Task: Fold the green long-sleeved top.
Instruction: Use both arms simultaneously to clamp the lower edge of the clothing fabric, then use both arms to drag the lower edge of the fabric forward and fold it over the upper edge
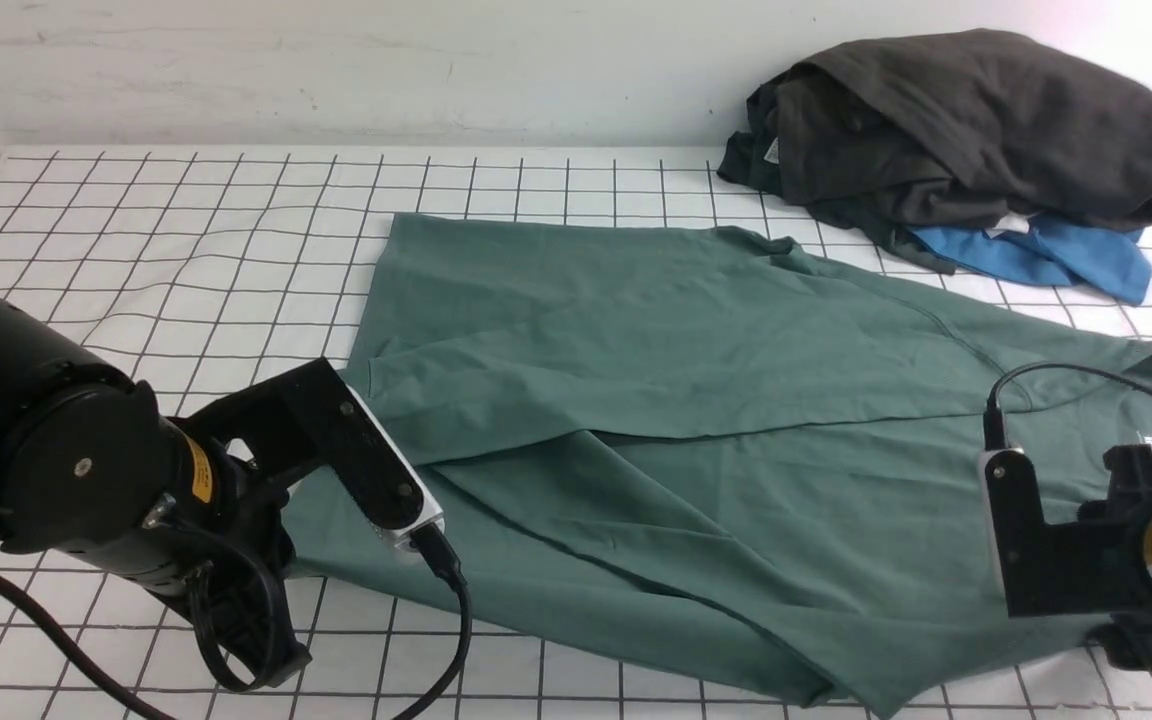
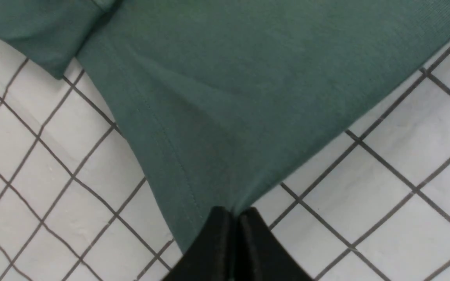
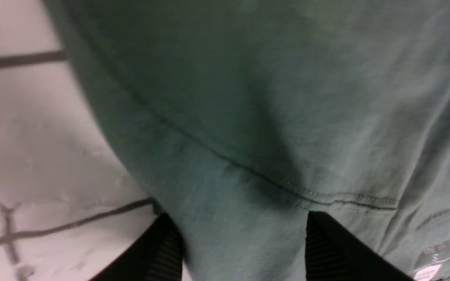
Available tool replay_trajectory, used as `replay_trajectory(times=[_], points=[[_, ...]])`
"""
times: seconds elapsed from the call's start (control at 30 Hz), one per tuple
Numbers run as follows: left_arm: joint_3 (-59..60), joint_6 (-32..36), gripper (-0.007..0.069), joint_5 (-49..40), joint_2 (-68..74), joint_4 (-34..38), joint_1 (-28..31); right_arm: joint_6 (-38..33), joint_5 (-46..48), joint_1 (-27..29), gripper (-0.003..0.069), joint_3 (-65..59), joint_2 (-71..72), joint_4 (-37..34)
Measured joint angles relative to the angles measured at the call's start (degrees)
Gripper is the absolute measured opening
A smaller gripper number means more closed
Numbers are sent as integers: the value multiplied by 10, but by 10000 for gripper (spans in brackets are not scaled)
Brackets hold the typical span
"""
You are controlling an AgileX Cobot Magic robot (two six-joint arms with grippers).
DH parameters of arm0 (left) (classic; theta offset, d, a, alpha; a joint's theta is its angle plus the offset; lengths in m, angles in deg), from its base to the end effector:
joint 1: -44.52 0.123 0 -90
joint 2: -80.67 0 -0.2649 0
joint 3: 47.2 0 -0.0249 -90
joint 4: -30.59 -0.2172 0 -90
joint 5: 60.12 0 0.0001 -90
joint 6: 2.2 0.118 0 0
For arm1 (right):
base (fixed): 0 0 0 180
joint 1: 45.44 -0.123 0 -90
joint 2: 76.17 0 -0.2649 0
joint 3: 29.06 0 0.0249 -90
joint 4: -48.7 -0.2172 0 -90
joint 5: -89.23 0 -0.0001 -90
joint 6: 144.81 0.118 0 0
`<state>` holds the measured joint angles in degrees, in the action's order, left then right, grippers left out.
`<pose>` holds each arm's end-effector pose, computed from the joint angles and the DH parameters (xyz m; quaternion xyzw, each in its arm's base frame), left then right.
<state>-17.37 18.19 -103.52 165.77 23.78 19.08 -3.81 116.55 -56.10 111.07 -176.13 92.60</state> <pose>0.2105 -0.0895 0.2088 0.4137 0.8895 0.0399 0.1896 0.2454 0.0079 0.1287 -0.6691 0.7060 -0.2267 0.0498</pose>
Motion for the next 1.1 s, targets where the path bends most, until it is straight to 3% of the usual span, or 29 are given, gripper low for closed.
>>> replay_trajectory(times=[0.1, 0.3, 0.37, 0.47, 0.67, 0.87, 1.03, 1.1], points=[[0, 0, -7, 0, 0, 0, 0, 72, -5, 0, 351, 1, -9, 54], [0, -26, -7, 0, -3, 14, 0, 232, -7, 1, 45, 0, 3, 59], [-1, -51, -7, 0, -10, 20, 0, 297, -7, 1, 12, 0, 25, 55], [-16, -95, -7, 2, -21, 12, 1, 372, -6, 1, 7, 0, 62, 65], [-92, -193, -7, 75, 3, -27, 39, 446, -6, 10, 8, 49, 76, 114], [-323, -214, -7, 139, 198, -59, 99, 526, -85, 70, 8, 256, -38, 123], [-524, -216, -1, 137, 360, -65, 114, 579, -88, 80, 13, 390, -157, 90], [-664, -219, 61, 106, 478, -66, 116, 609, -63, 80, 58, 459, -226, 53]])
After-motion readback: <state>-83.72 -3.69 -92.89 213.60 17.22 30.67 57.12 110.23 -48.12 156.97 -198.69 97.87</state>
